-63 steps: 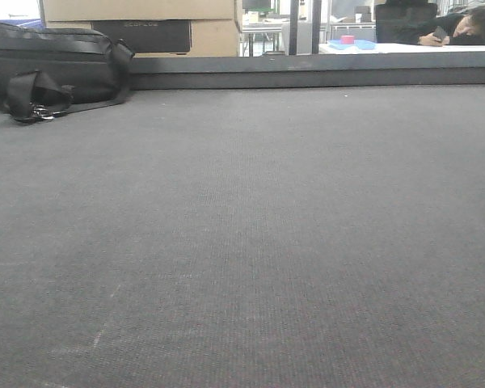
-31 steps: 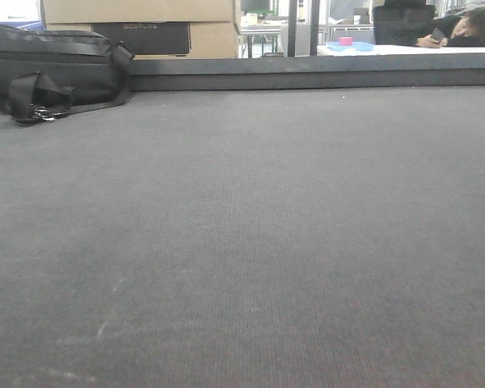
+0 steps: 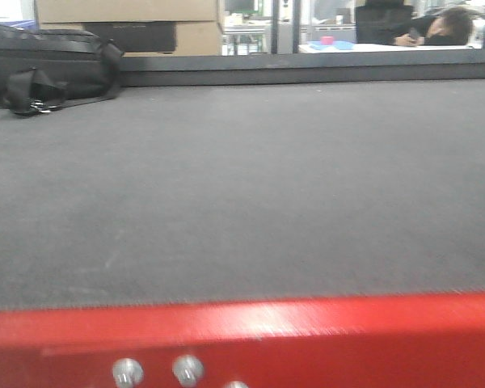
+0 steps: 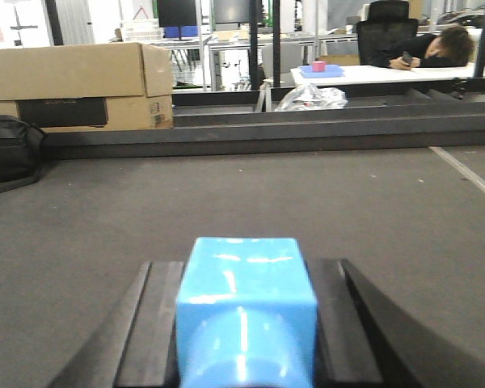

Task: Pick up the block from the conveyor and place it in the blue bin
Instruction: 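Drive the base away from the conveyor holding both blocks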

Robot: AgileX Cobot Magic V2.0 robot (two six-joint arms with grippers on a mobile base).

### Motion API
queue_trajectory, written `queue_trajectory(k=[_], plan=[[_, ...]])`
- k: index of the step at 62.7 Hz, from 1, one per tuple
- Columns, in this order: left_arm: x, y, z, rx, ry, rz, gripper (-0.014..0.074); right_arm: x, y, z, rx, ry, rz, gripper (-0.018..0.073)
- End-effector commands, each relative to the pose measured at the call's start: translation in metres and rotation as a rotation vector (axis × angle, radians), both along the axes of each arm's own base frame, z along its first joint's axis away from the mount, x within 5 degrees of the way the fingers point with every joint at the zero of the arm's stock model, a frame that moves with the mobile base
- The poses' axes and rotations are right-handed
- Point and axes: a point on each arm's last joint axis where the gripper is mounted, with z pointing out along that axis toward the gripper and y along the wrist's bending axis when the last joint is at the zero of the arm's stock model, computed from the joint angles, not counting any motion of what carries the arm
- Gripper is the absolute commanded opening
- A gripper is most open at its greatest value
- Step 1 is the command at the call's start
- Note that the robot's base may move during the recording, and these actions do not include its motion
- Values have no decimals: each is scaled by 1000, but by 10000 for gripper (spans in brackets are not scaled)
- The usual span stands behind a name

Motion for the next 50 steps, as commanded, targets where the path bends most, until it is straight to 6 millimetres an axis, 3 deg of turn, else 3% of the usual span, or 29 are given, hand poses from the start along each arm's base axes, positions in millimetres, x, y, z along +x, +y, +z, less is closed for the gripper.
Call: queue_trajectory(k=[1,50], plan=[[-1,0,2,-11,-25,-7,-111,-1,-1,4,1,-36,-8,-162],[-1,0,2,-11,-25,-7,-111,-1,-1,4,2,-42,-9,-162]])
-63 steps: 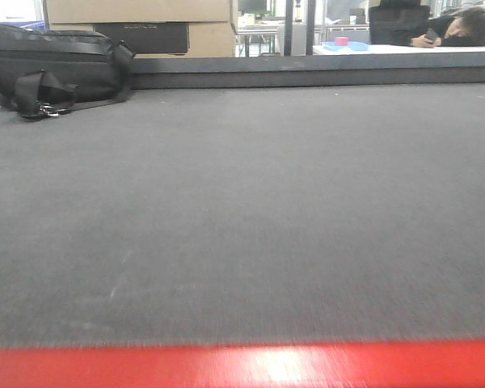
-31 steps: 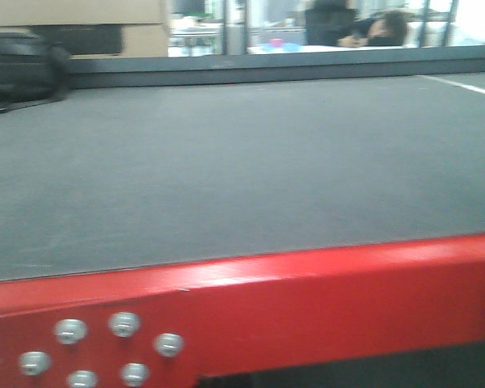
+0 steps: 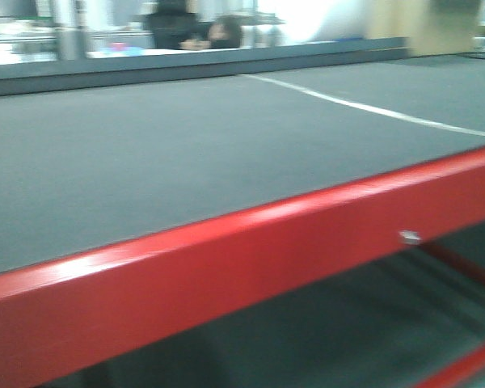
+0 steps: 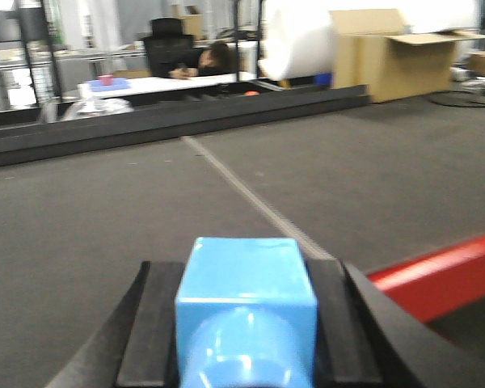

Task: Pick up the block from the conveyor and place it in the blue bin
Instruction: 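Drive the base away from the conveyor holding both blocks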

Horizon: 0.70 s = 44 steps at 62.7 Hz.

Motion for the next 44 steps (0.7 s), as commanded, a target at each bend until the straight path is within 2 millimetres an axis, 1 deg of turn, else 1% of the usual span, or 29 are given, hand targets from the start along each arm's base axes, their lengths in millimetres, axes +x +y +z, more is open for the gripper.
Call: queue_trajectory(k=[1,44], plan=[[-1,0,2,-11,-21,-7,-111,-1,-1,4,1,-37,-8,-162],[-1,0,2,-11,-21,-7,-111,-1,-1,4,1,-37,-8,-162]])
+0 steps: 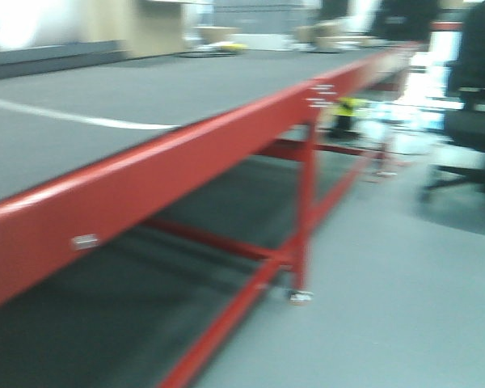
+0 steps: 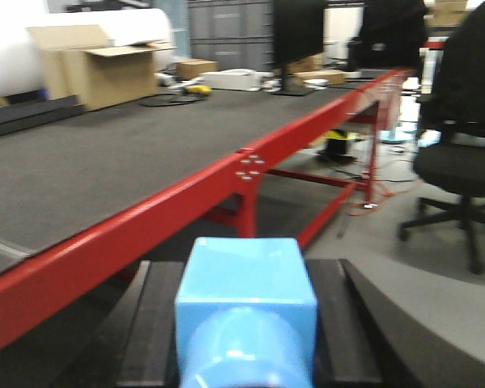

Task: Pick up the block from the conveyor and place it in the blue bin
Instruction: 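Drive the base away from the conveyor holding both blocks, then drive past the red table toward the shelf of blue bins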

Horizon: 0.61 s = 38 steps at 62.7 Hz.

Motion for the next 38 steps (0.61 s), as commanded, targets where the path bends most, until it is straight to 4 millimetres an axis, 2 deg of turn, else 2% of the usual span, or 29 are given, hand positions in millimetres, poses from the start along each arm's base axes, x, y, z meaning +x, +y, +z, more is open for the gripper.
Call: queue_trajectory(k=[1,38], plan=[[-1,0,2,-11,-21,-7,-111,-1,-1,4,1,-35,-8,-162],[-1,0,2,-11,-21,-7,-111,-1,-1,4,1,-35,-8,-162]])
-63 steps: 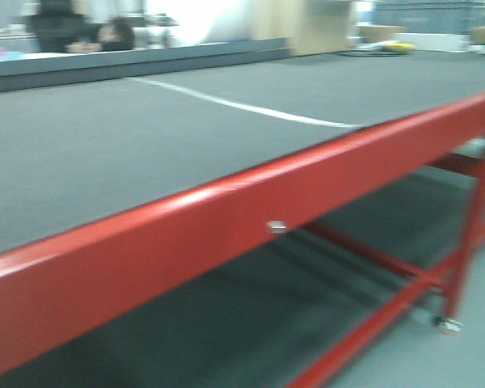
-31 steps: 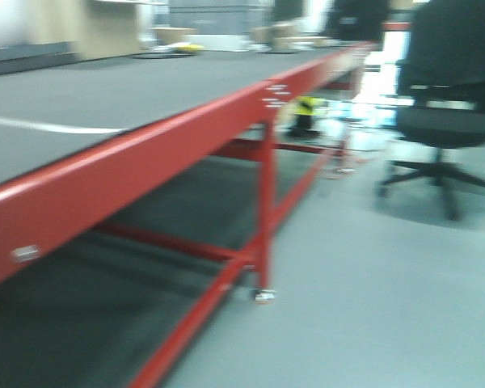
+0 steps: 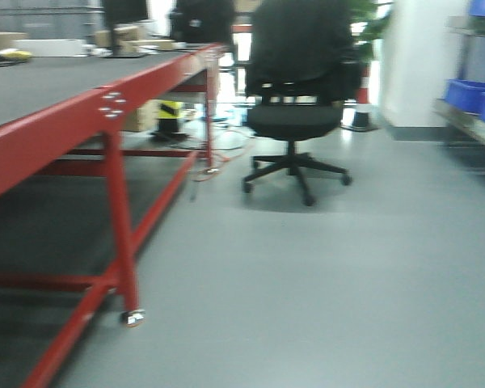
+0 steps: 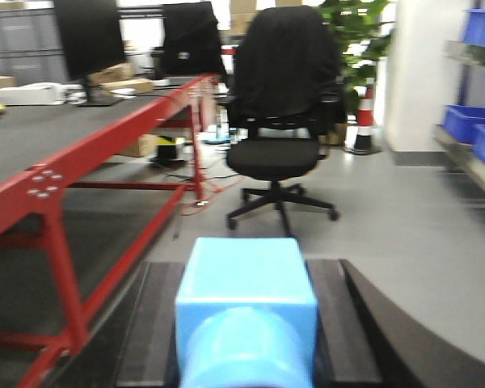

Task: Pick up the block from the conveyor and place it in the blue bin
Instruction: 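Drive past the red table toward the shelf of blue bins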

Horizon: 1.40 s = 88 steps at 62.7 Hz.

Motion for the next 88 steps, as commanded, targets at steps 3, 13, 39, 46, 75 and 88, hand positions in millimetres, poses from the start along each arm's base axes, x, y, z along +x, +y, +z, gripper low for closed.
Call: queue_trajectory(k=[3,13,39,46,75,88], plan=[[-1,0,2,-11,-21,-7,-111,-1,-1,4,1,-35,-8,-162],[-1,0,2,-11,-21,-7,-111,-1,-1,4,1,-35,-8,-162],[-1,0,2,-11,-21,-7,-111,-1,-1,4,1,-35,-8,-162],[-1,0,2,-11,-21,-7,-111,-1,-1,4,1,-35,-8,-162],[-1,0,2,-11,-21,-7,-111,-1,-1,4,1,-35,-8,-162],[-1,0,2,-11,-21,-7,-111,-1,-1,4,1,-35,-8,-162]])
